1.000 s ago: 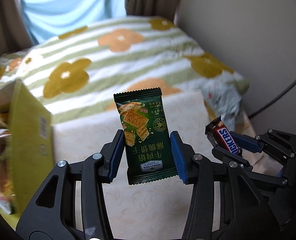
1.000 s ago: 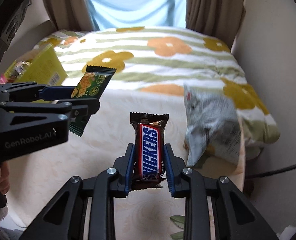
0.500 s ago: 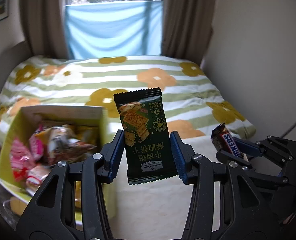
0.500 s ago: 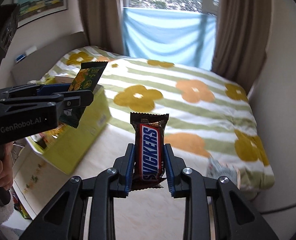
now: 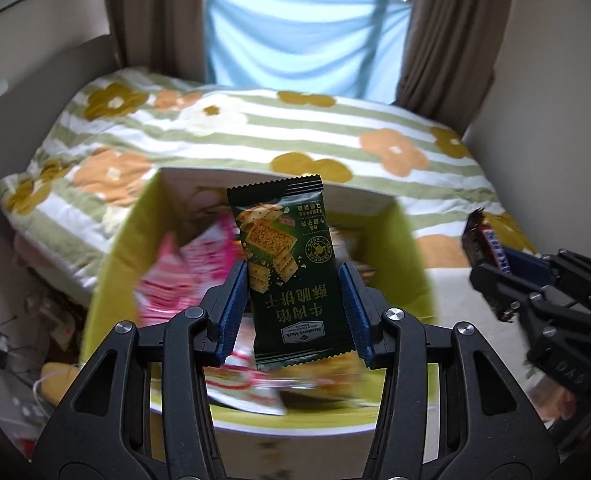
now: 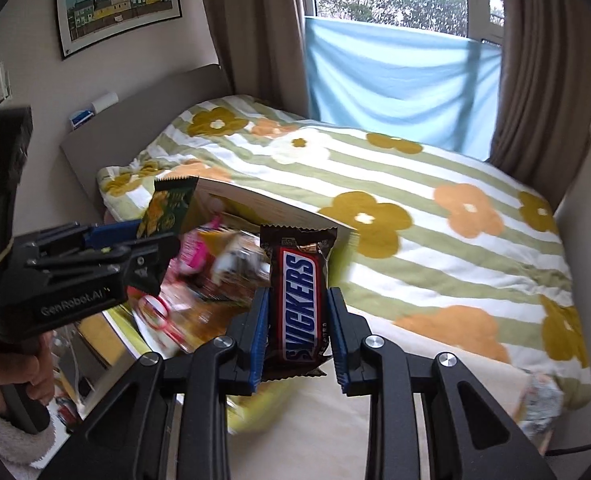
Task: Organize snacks
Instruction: 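Carry both snacks over the yellow box and open both tools to drop them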
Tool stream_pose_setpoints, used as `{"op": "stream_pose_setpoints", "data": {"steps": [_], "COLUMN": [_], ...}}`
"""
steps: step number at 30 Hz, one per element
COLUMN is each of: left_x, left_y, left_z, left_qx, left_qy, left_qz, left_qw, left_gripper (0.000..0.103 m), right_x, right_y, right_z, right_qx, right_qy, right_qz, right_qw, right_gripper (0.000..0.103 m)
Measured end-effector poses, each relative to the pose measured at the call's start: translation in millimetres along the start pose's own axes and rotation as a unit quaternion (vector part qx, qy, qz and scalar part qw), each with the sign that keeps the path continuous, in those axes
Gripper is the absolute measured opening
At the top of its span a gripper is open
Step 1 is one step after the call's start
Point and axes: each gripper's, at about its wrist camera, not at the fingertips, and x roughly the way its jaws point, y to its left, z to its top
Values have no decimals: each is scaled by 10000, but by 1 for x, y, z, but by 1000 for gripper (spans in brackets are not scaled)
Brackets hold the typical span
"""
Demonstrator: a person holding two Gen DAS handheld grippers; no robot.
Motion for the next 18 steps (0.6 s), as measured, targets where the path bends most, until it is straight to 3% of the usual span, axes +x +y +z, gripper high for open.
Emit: {"op": "stream_pose_setpoints", "data": {"steps": [5,8,12,18], "left_x": [26,40,53,69], "left_y": [46,55,50,42], "left_z": [2,1,-4,-10], "left_qx": [127,266,678,804], "left_qy": [333,531,683,1042], "left_qz": [-75,-281,-520,-732], "left_qw": [9993,9978,9940,9886], "left_gripper": [43,43,43,46], "right_x": [29,44,54,56], "right_y": [29,39,44,34], "right_z": [12,12,6,-5], "right_qx": [200,384,670,971], "right_qy": [126,230,403,688], "right_qz": [86,30,-124,-477], "right_qw": [9997,9990,9969,9917], "right_gripper": [26,26,26,26]}}
